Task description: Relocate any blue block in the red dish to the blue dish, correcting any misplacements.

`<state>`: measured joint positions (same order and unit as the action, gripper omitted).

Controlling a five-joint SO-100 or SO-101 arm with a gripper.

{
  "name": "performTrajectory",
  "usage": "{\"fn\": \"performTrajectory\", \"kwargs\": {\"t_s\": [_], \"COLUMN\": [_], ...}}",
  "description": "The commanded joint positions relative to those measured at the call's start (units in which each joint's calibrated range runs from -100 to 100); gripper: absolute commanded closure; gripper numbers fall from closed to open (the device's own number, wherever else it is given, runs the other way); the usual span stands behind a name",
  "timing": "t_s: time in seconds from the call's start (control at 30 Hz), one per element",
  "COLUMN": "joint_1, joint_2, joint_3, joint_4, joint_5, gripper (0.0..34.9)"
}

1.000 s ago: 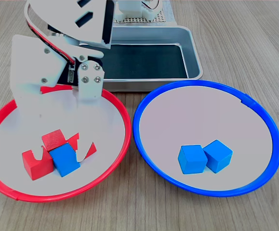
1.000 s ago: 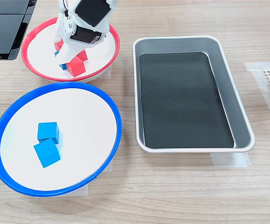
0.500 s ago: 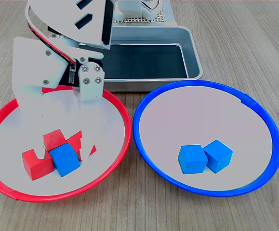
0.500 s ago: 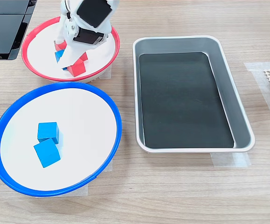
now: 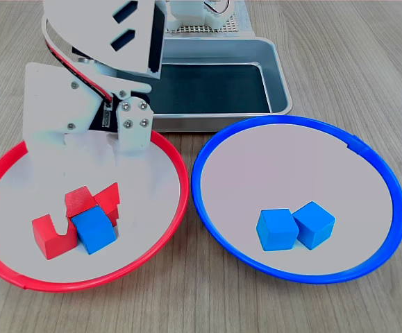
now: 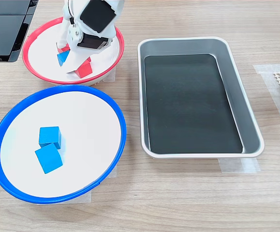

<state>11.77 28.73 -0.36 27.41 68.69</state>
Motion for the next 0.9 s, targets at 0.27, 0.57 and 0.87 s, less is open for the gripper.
{"fn": "performTrajectory", "kwargs": {"t_s": [0.27,0.57,0.87], "joint_1": [-1.56,-0.90,-0.24], "joint_2": [1.08,-0.54,-3.95], "joint_3": [-2.14,0.04,5.23], "joint_4": [-0.21,0.86,0.95], "joint_5": [-0.05,0.63,1.12], "gripper": [19.7,19.7,19.9]}}
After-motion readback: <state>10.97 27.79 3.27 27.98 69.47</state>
